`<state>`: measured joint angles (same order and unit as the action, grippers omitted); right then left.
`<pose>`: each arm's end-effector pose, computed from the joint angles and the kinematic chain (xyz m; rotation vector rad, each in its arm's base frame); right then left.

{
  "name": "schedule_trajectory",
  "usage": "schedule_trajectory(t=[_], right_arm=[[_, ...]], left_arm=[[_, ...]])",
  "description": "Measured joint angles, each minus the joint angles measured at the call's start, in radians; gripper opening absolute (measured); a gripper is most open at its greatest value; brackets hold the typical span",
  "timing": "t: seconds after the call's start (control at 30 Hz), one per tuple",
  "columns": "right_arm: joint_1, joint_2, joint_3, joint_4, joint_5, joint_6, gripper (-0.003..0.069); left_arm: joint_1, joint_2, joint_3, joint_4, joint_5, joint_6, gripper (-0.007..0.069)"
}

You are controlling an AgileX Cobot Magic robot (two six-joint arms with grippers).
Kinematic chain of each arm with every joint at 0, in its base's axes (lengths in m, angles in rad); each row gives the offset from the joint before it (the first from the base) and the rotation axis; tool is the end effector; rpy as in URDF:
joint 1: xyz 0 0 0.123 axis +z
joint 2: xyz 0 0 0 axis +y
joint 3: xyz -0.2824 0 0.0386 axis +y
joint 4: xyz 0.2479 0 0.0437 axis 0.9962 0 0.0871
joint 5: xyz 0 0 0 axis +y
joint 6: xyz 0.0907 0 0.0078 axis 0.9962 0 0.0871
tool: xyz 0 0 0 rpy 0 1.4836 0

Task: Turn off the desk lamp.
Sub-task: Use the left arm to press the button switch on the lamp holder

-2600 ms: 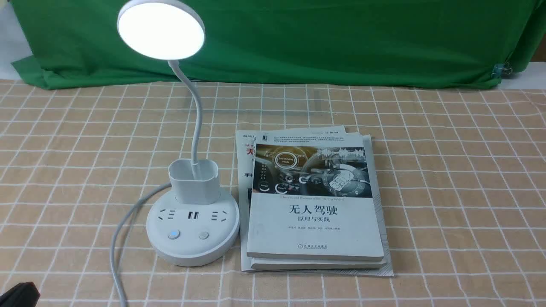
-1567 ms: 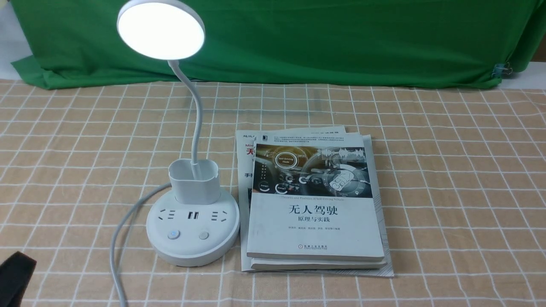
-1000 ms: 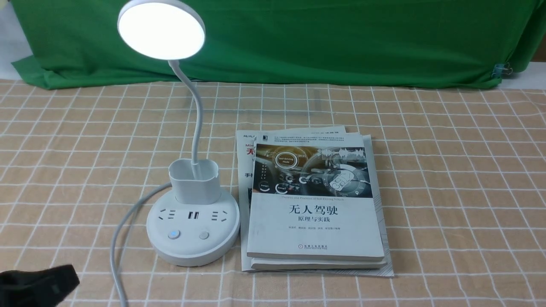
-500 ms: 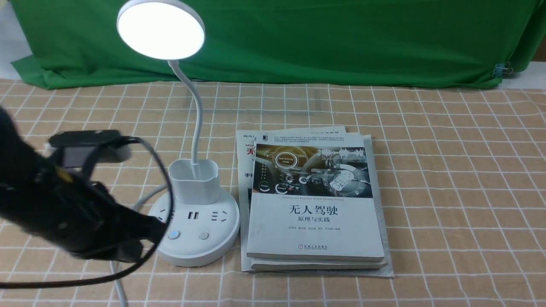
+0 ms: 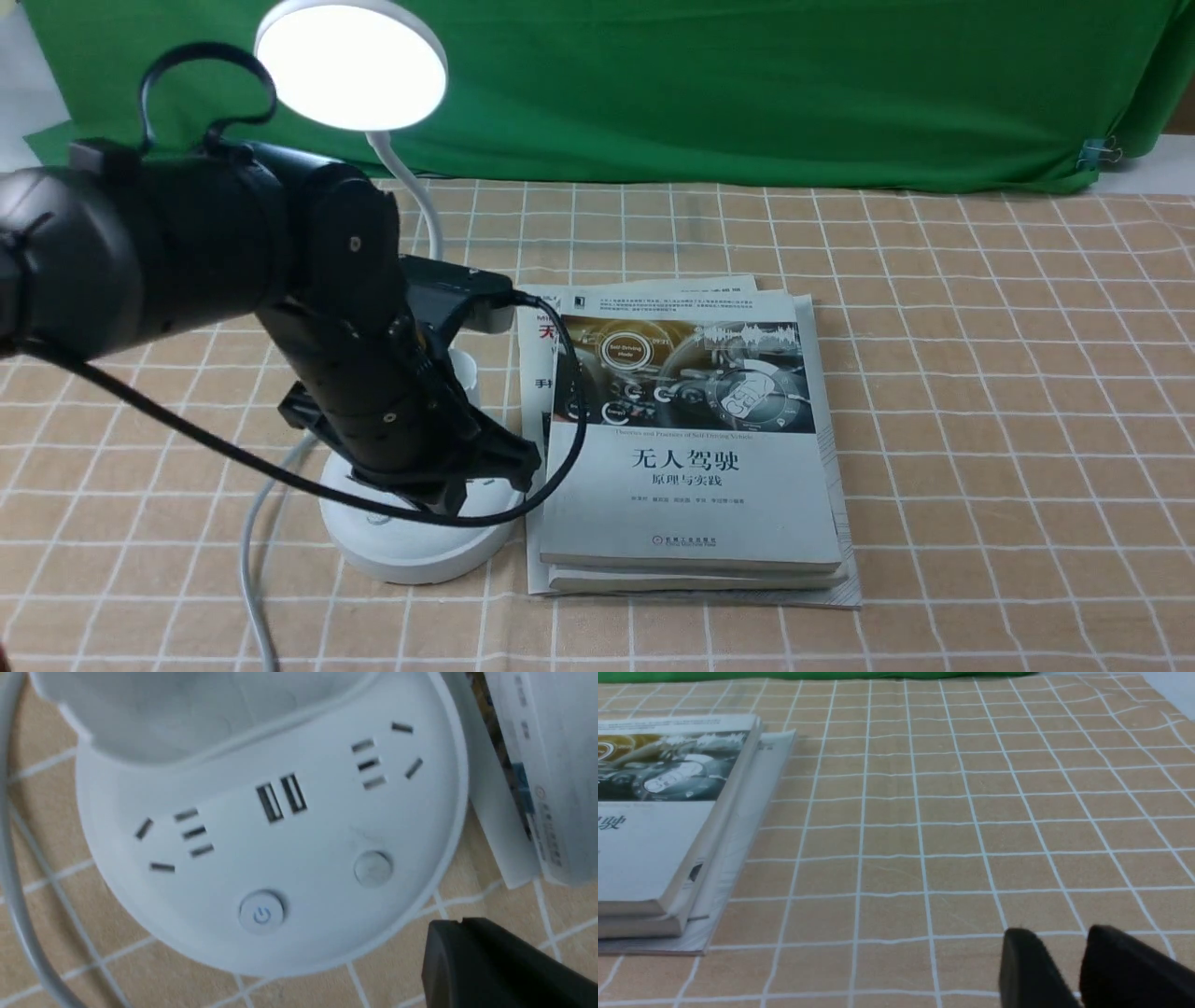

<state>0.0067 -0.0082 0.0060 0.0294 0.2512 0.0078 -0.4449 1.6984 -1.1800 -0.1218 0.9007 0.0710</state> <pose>0.0549 0.0010 0.1887 0.0202 1.7325 0.0380 0.2967 -0.1511 0.2253 0.6536 2.8447 -0.2151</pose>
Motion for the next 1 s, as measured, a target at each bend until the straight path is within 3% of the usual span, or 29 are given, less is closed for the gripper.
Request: schedule_trajectory(t=[0.43, 1.0], right_arm=[[0.0, 0.0, 0.0, 0.0, 0.0, 0.0, 0.0243], [0.0, 0.0, 0.0, 0.0, 0.0, 0.0, 0.0243]], left_arm=[[0.037, 0.127, -0.034, 0.027, -0.029, 0.0, -0.0003], [0.041, 0.047, -0.03, 0.011, -0.047, -0.007, -0.0003]])
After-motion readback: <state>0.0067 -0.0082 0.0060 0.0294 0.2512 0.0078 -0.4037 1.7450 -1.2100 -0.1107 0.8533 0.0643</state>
